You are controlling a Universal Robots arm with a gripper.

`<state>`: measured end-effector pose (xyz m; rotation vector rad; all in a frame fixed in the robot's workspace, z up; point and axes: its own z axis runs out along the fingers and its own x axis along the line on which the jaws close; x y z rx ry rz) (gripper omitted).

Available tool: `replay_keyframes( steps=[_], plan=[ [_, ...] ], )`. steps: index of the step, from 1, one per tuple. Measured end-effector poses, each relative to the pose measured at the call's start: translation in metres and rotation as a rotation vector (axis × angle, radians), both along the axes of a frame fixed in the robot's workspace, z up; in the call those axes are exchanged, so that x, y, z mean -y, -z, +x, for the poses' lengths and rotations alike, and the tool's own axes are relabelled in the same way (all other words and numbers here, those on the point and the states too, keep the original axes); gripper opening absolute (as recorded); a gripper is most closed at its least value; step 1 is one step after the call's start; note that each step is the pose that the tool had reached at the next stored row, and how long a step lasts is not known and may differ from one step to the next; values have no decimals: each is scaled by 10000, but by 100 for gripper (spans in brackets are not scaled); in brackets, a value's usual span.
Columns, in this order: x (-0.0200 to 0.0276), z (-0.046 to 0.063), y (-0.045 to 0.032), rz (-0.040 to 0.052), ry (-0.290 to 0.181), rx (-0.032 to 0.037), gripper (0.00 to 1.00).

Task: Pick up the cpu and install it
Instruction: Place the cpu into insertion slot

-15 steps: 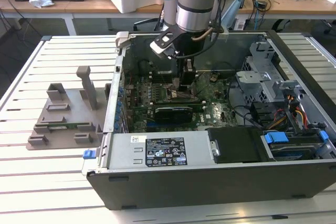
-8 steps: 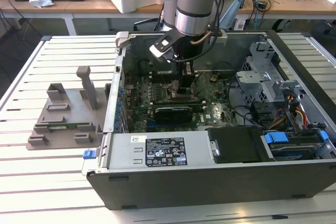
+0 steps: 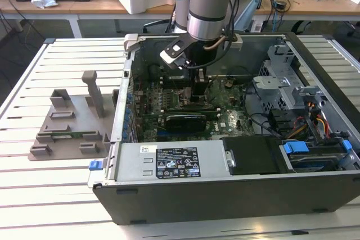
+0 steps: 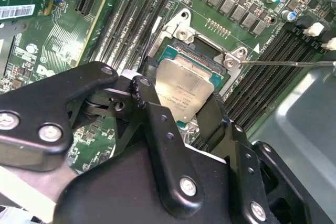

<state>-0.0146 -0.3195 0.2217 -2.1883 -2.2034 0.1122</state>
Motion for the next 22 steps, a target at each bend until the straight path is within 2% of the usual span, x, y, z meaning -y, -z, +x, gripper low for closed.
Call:
replay_keyframes(
  steps=[3, 6, 22],
  plan=[
    [-22, 1, 9, 1, -5, 0, 55],
    [-49, 1, 59, 1, -7, 0, 55],
    [-79, 2, 212, 1, -6, 1, 55]
  ],
)
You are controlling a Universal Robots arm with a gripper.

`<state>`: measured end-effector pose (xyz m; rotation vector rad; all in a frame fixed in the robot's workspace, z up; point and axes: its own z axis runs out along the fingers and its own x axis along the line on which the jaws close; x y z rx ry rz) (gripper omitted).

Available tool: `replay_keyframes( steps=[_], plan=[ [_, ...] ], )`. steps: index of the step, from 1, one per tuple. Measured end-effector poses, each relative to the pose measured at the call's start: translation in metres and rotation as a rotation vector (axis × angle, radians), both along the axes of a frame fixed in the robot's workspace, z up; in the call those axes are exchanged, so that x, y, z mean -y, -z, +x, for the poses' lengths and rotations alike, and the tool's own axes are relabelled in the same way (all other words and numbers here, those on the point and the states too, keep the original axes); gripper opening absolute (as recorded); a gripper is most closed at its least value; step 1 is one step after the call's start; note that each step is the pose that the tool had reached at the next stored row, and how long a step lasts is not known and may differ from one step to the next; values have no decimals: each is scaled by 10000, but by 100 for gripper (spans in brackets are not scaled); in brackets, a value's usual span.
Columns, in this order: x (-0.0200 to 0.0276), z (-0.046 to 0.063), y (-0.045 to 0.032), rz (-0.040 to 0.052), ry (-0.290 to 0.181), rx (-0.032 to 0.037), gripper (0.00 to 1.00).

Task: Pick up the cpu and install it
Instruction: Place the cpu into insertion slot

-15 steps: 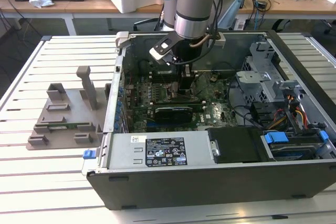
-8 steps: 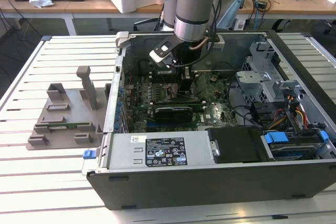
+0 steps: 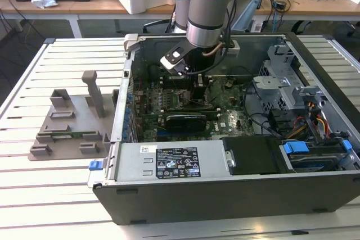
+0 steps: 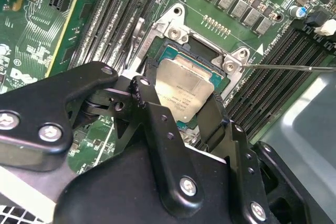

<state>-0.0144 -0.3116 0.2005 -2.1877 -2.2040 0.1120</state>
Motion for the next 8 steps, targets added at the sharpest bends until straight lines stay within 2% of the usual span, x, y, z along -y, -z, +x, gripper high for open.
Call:
replay_keyframes(
  steps=[8],
  plan=[
    [-5, 9, 19, -1, 0, 0, 55]
  ],
)
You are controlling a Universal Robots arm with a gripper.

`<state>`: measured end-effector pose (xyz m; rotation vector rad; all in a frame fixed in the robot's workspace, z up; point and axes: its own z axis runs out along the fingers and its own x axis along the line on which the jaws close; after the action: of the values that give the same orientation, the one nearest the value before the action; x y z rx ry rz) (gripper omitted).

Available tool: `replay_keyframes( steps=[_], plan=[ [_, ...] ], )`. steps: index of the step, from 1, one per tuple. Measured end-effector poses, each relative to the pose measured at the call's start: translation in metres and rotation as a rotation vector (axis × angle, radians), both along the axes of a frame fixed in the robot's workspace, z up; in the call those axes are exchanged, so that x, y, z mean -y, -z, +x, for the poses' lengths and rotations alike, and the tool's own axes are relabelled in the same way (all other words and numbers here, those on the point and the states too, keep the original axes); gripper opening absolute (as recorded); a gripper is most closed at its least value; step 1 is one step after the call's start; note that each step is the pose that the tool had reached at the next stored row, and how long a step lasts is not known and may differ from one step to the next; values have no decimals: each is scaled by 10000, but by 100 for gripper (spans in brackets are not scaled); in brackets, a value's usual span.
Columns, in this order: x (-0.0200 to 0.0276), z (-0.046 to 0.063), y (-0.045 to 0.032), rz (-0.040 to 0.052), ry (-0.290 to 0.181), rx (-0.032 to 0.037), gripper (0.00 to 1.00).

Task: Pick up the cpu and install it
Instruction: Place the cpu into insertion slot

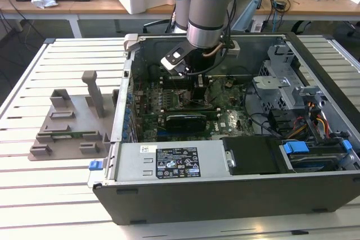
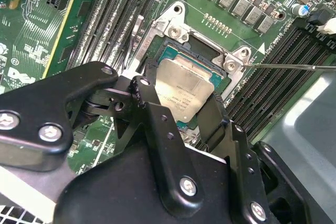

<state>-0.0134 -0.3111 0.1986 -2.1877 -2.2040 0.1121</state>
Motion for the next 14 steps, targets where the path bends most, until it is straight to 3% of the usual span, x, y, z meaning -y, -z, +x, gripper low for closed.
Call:
replay_keyframes(
  steps=[3, 4, 9, 14],
  plan=[
    [0, 0, 1, 0, 0, 0, 55],
    [0, 0, 1, 0, 0, 0, 62],
    [0, 0, 0, 0, 0, 0, 62],
    [-14, -1, -110, 1, -1, 0, 61]
  ],
)
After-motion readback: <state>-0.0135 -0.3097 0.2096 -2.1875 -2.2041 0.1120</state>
